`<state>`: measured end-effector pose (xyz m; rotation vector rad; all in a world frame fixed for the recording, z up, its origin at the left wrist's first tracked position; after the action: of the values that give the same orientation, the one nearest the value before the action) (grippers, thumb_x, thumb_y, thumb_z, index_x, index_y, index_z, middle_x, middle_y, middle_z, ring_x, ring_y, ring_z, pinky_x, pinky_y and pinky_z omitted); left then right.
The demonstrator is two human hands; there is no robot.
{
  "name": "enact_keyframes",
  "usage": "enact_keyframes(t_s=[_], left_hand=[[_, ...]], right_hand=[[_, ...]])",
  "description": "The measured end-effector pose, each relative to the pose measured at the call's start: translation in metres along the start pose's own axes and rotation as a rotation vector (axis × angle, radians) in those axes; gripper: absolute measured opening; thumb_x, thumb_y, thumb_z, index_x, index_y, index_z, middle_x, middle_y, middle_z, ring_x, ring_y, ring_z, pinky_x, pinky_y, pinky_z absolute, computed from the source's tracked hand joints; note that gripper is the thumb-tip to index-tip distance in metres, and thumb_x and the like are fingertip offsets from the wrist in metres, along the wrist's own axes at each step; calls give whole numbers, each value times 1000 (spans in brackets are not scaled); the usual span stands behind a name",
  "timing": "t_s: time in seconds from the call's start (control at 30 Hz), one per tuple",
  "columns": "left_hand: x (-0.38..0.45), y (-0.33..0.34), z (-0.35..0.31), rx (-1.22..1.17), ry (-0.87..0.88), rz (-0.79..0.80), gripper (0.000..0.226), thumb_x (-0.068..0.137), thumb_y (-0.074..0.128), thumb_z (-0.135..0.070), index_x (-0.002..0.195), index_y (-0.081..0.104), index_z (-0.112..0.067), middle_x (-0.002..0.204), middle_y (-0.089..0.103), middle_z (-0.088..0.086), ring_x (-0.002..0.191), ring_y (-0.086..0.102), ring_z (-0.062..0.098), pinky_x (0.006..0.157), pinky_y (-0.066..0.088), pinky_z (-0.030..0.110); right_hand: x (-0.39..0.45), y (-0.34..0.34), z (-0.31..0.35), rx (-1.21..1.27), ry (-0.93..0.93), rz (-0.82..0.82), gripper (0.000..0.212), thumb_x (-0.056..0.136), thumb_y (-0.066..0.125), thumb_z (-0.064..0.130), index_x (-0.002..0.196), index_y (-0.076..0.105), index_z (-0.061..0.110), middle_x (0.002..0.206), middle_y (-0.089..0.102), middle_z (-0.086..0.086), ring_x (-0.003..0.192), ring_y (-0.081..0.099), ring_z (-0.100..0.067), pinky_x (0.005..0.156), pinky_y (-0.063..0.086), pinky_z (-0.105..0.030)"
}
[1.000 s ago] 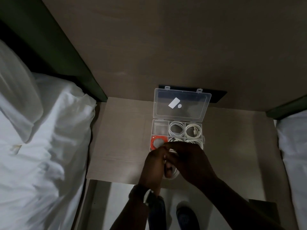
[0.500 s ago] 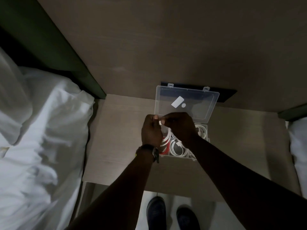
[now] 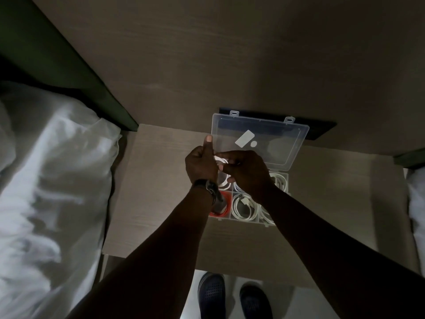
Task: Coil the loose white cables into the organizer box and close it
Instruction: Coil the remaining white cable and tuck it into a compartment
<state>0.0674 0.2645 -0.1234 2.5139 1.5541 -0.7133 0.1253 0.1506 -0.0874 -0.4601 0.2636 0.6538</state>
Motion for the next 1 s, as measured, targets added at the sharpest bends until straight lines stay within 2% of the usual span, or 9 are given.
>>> enact_keyframes(t_s=[0.1, 0.17, 0.37, 0.47, 0.57, 0.67, 0.73, 0.83, 1.0], left_hand=[[-1, 3, -7, -5, 62, 39, 57, 86, 60, -51, 73, 61, 5, 64, 55, 15, 62, 52, 26, 66, 47, 39], [-3, 3, -10, 20, 110, 110, 54, 87, 58, -52, 79, 60, 1, 68, 55, 13, 65, 52, 24, 67, 47, 40], [-17, -16, 3, 167, 193, 158, 56, 95, 37, -56, 83, 69, -12, 76, 71, 11, 73, 67, 22, 71, 53, 36], [-16, -27, 6, 187, 57, 62, 61, 93, 32, -64, 89, 66, -13, 73, 70, 7, 70, 67, 21, 67, 53, 33], [-9, -36, 7, 269, -111, 127, 60, 92, 29, -65, 95, 63, -16, 75, 66, 4, 68, 63, 20, 66, 49, 32], [-15, -51, 15, 128, -391, 301, 38, 93, 37, -41, 76, 61, -17, 57, 55, 0, 44, 44, 12, 43, 36, 22], [-18, -59, 17, 39, -440, 340, 30, 92, 42, -27, 76, 64, -14, 55, 53, -1, 41, 41, 10, 37, 32, 20], [-16, -61, 13, -40, -324, 361, 27, 94, 49, -15, 80, 72, -14, 63, 58, 1, 53, 50, 11, 52, 44, 26], [-9, -51, 3, -17, -137, 453, 17, 91, 60, -16, 93, 76, -17, 73, 62, 8, 72, 53, 25, 75, 46, 40]], right_hand=[[1, -3, -6, 224, 77, -67, 23, 79, 79, 10, 94, 78, 27, 56, 67, 17, 52, 66, -6, 58, 57, -30], [-1, -5, -8, 362, 98, -91, 23, 77, 80, 7, 86, 77, 29, 58, 68, 13, 58, 66, -9, 58, 56, -29], [-9, -4, -12, 635, 132, -122, 21, 83, 72, -2, 99, 75, 11, 83, 74, -6, 75, 70, -16, 62, 60, -29], [-10, -5, -12, 692, 120, -130, 23, 84, 71, -3, 100, 75, 13, 89, 75, -7, 79, 71, -17, 67, 62, -32], [-11, -14, -15, 750, 82, -151, 25, 85, 67, -5, 104, 75, 10, 85, 76, -4, 80, 72, -17, 73, 62, -35], [-14, -19, -20, 797, 63, -160, 29, 87, 63, -7, 113, 71, 3, 78, 75, -1, 77, 71, -15, 72, 61, -33], [-18, -18, -22, 813, 60, -131, 29, 87, 64, -6, 113, 71, 5, 79, 75, -1, 77, 71, -15, 68, 62, -29], [-21, -13, -23, 753, 77, -19, 26, 84, 68, -4, 107, 74, 8, 85, 77, -4, 79, 72, -17, 61, 59, -27], [-19, -7, -26, 463, 79, 119, 24, 80, 74, -5, 104, 74, -2, 87, 74, -17, 75, 70, -22, 59, 61, -30]])
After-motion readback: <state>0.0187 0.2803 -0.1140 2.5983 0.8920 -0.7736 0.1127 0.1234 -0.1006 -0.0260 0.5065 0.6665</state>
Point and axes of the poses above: each hand's wrist, its own x-axis towards the middle knuckle, its own y-axis out of the palm, z = x × y, the point moved 5 cm from there along x, towards the middle knuckle
